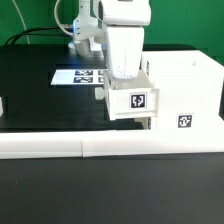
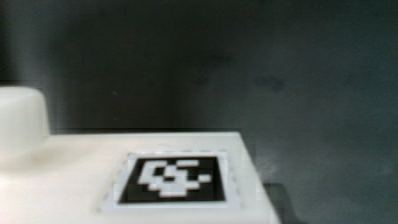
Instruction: Assemble drawer
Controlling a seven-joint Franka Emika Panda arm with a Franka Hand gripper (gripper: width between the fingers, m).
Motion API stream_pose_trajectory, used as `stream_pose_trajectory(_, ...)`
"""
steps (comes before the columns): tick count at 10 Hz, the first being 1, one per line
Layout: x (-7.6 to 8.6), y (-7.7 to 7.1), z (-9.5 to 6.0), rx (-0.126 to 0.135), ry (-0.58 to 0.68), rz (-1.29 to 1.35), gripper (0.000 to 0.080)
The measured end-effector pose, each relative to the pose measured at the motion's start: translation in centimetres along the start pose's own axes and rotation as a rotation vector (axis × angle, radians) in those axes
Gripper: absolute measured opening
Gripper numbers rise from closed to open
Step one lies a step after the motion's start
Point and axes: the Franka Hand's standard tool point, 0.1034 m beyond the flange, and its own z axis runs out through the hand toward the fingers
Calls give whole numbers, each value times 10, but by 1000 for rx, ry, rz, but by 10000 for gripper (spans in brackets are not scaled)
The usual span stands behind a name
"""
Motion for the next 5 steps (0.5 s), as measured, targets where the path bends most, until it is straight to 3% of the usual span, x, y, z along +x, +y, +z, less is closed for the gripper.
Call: stream_pose_trajectory(5,1,-1,0,2,0,24,42)
